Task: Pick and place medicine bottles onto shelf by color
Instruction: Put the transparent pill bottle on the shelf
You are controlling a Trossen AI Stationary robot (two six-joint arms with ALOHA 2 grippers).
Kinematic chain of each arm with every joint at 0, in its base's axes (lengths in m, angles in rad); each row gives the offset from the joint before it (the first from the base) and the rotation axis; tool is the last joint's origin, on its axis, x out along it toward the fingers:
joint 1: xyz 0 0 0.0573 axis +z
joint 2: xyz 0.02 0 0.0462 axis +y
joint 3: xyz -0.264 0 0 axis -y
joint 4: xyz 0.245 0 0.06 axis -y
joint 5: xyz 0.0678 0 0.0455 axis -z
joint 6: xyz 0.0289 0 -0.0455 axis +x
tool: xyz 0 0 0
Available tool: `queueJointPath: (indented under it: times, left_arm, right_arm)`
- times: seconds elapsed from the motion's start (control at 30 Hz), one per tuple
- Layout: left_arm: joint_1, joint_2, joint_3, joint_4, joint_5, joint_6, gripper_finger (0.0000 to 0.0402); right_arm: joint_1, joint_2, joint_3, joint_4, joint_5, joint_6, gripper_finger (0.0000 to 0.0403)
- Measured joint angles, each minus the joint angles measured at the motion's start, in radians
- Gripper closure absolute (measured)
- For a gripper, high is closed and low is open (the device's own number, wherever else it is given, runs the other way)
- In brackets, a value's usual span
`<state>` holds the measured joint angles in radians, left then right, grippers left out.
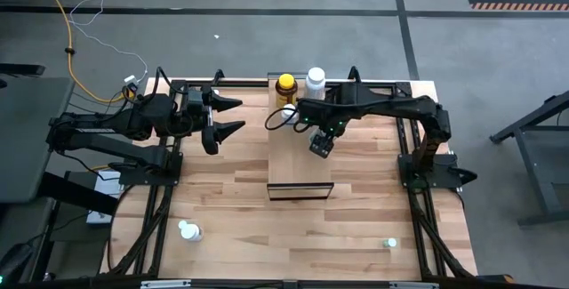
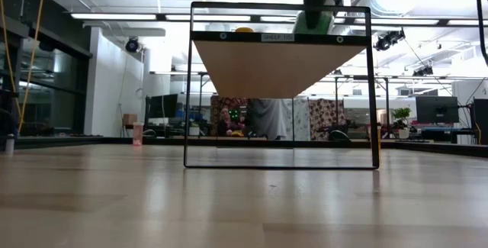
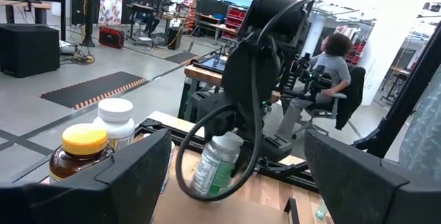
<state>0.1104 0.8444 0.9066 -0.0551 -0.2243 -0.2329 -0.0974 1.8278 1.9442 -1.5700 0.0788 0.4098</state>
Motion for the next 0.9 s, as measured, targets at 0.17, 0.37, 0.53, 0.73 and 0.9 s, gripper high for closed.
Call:
queueJointPath:
  times: [0.17, 0.37, 0.53, 0.73, 0.9]
  left_arm:
    - [0.0, 0.0, 0.0, 0.0, 0.0, 0.0, 0.008]
    - [0.0, 0.0, 0.0, 0.0, 0.0, 0.0, 0.008]
    - [0.0, 0.0, 0.0, 0.0, 0.0, 0.0, 0.008]
    - [0.0, 0.0, 0.0, 0.0, 0.0, 0.0, 0.008]
    - [0.0, 0.0, 0.0, 0.0, -0.001, 0.0, 0.008]
  right_arm:
    - [-0.03, 0.001, 0.0, 0.0, 0.028, 0.051, 0.0125]
    - [-0.057, 0.001, 0.0, 0.01, 0.018, 0.06, 0.0125]
    - [-0.056, 0.001, 0.0, 0.01, 0.017, 0.061, 0.0108]
    - [-0.055, 0.001, 0.0, 0.012, 0.017, 0.035, 0.0082]
    - [-0.055, 0.001, 0.0, 0.044, 0.017, 0.032, 0.0079]
